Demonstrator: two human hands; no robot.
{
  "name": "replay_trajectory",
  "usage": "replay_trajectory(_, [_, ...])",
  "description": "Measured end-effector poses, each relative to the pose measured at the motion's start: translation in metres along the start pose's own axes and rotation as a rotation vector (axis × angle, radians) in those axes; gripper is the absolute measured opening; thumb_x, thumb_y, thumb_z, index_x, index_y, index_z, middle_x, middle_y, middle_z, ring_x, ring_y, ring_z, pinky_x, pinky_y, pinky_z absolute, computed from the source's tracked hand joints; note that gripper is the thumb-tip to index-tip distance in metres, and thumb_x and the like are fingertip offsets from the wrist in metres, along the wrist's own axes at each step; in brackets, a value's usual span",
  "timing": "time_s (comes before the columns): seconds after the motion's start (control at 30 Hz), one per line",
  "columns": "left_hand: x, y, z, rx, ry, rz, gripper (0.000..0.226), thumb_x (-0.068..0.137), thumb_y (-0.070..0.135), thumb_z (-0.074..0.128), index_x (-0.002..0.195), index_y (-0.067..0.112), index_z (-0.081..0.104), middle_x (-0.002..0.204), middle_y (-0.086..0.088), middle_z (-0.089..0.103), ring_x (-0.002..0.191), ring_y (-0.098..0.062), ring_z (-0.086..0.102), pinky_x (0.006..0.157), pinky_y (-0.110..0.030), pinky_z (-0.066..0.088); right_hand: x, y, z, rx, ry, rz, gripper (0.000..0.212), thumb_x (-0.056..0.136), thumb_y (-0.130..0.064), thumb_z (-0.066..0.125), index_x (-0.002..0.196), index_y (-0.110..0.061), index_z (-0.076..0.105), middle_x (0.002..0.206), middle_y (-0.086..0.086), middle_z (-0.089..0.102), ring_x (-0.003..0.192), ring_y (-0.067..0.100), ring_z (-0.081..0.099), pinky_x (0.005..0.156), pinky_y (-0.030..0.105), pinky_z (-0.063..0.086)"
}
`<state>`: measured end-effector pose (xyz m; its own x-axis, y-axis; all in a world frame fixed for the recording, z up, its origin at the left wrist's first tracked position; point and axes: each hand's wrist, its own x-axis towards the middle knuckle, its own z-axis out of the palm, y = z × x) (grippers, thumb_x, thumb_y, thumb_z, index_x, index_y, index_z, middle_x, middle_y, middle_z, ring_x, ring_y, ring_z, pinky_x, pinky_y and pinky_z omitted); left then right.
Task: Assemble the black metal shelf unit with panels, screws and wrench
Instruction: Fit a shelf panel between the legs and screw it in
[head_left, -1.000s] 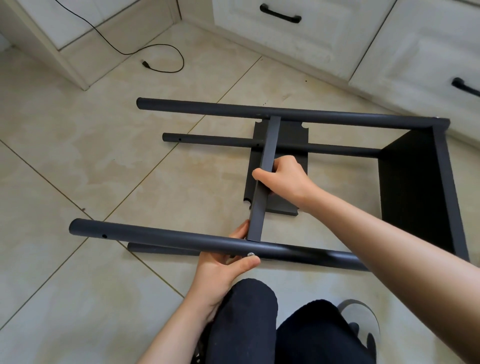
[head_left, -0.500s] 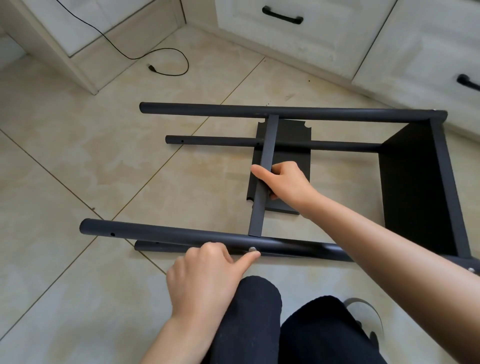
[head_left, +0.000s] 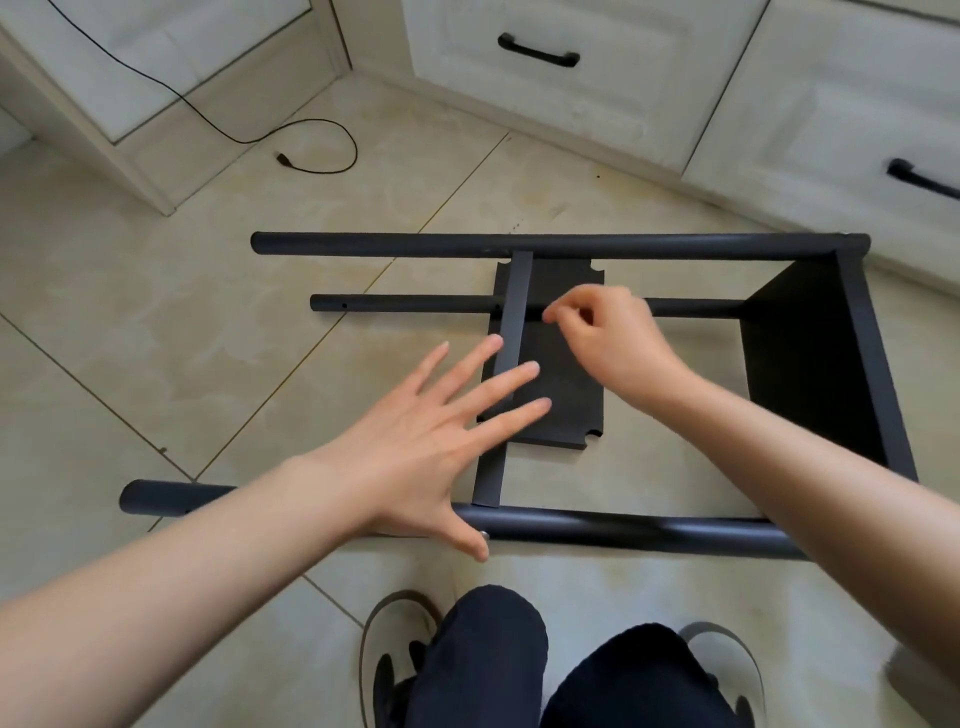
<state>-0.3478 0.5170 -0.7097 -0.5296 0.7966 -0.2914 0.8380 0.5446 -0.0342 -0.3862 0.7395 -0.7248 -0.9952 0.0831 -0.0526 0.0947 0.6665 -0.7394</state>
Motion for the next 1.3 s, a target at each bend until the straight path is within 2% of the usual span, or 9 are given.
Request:
replay_trajectory(0.13, [0.013,-0.007,-0.003,0.092,-0.033,0.132,0.134,0.068,0.098,0.036,0.157,0.015,-0.019,0.167,-0.003,-0.019,0.142,-0.024,-0.045,0.116,-0.049,-0.027,0.026,-0.001,-0.017,-0.135,0.040,-0.119,0.031,0.102,-0.007,0.037,0.117,-0.008,0.065,0.096,0.007,0.067,0.080,0.018,0.057,0.075,0.026,0.044])
replay_trajectory(0.23, [0.020,-0.012,-0.005,0.097,-0.060,0.217,0.128,0.071,0.098,0.033,0.159,0.006,0.017,0.169,-0.009,0.012,0.147,-0.027,-0.036,0.116,-0.050,-0.028,0.052,-0.001,-0.021,-0.300,0.054,-0.229,0.034,0.097,0.003,0.035,0.121,-0.008,0.057,0.106,0.009,0.058,0.092,0.025,0.054,0.076,0.030,0.039])
replay_trajectory(0.4, [0.029,-0.015,-0.007,0.062,0.027,0.354,0.103,0.071,0.096,0.040,0.113,0.004,0.060,0.121,-0.009,0.059,0.152,-0.037,0.022,0.122,-0.053,-0.008,0.093,-0.003,-0.020,-0.534,-0.092,-0.346,0.029,0.094,0.000,0.037,0.116,-0.002,0.056,0.106,0.012,0.047,0.092,0.034,0.051,0.078,0.044,0.047])
replay_trajectory(0.5, [0.030,-0.016,-0.007,0.069,0.117,0.380,0.093,0.067,0.096,0.047,0.088,0.006,0.056,0.093,-0.007,0.053,0.120,-0.037,0.052,0.122,-0.054,0.007,0.106,-0.003,-0.018,-0.708,-0.244,-0.441,0.029,0.091,-0.019,0.048,0.108,0.001,0.059,0.099,0.013,0.047,0.096,0.032,0.048,0.077,0.042,0.046])
replay_trajectory(0.6, [0.033,-0.014,-0.006,0.073,0.119,0.382,0.089,0.066,0.097,0.046,0.083,0.009,0.048,0.087,-0.004,0.033,0.105,-0.033,0.049,0.122,-0.056,0.014,0.113,-0.005,-0.019,-0.802,-0.279,-0.493,0.035,0.089,-0.033,0.056,0.100,0.000,0.060,0.092,0.011,0.048,0.086,0.026,0.043,0.071,0.039,0.043])
replay_trajectory(0.73, [0.033,-0.012,-0.002,0.100,0.099,0.375,0.091,0.065,0.097,0.044,0.081,0.009,0.032,0.089,-0.006,0.025,0.105,-0.034,0.047,0.122,-0.058,0.014,0.120,-0.005,-0.020,-0.852,-0.319,-0.492,0.044,0.092,-0.043,0.060,0.102,0.000,0.058,0.090,0.011,0.047,0.080,0.027,0.047,0.070,0.040,0.044])
replay_trajectory(1.0, [0.032,-0.005,0.001,0.173,0.092,0.380,0.093,0.063,0.099,0.042,0.082,0.007,0.036,0.089,-0.009,0.040,0.106,-0.034,0.049,0.121,-0.059,0.011,0.119,0.002,-0.025,-0.832,-0.370,-0.419,0.052,0.090,-0.050,0.058,0.092,0.001,0.058,0.088,0.013,0.051,0.072,0.030,0.053,0.062,0.037,0.039])
replay_trajectory(1.13, [0.032,-0.003,0.004,0.224,0.077,0.374,0.097,0.063,0.099,0.042,0.085,0.005,0.052,0.094,-0.010,0.049,0.109,-0.035,0.050,0.120,-0.060,0.006,0.115,0.009,-0.026,-0.851,-0.359,-0.419,0.051,0.092,-0.051,0.052,0.091,0.000,0.057,0.085,0.011,0.048,0.073,0.032,0.054,0.061,0.037,0.039])
replay_trajectory(1.3, [0.031,-0.003,0.005,0.221,0.105,0.392,0.095,0.061,0.100,0.043,0.081,0.007,0.041,0.093,-0.011,0.049,0.108,-0.035,0.052,0.119,-0.061,0.010,0.113,0.009,-0.028,-0.877,-0.342,-0.461,0.048,0.094,-0.047,0.053,0.092,0.000,0.057,0.086,0.011,0.046,0.069,0.029,0.050,0.061,0.035,0.035])
